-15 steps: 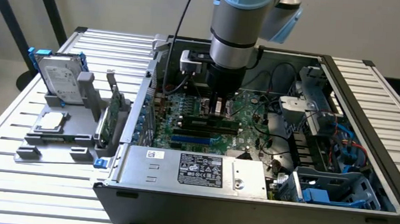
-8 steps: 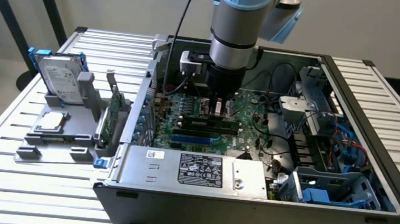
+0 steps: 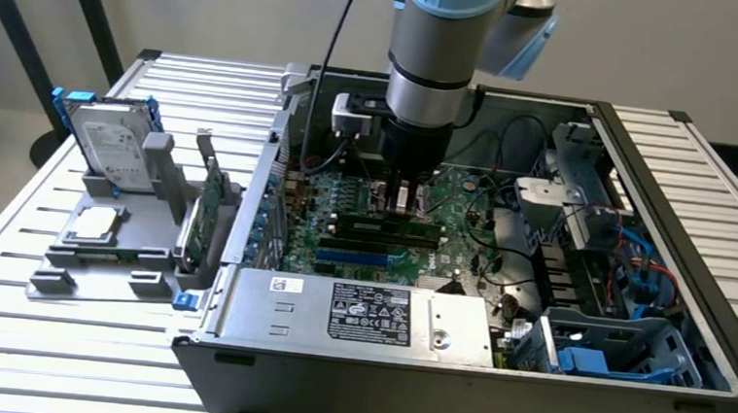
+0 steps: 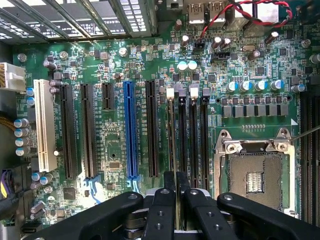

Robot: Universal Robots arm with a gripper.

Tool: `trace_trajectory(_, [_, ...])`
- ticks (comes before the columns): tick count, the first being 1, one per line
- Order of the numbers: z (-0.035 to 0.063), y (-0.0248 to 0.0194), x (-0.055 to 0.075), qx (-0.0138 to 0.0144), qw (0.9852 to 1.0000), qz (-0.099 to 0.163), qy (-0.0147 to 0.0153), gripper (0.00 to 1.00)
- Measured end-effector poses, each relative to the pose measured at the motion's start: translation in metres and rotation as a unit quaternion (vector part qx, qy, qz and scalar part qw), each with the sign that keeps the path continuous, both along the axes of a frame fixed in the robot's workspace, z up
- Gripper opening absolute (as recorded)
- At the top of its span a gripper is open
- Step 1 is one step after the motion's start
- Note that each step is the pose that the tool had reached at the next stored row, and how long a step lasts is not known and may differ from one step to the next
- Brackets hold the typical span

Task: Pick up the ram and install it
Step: 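Insert the ram into the slot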

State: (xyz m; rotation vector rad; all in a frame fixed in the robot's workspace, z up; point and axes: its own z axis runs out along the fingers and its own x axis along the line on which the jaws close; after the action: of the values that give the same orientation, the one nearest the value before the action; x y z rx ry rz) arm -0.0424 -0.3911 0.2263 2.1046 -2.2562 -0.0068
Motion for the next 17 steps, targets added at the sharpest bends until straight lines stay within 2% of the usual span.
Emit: trace_trajectory(17, [-0.0003,0.0010,0.0000,0.0000,1.0000,0.000,0.0000,0.14])
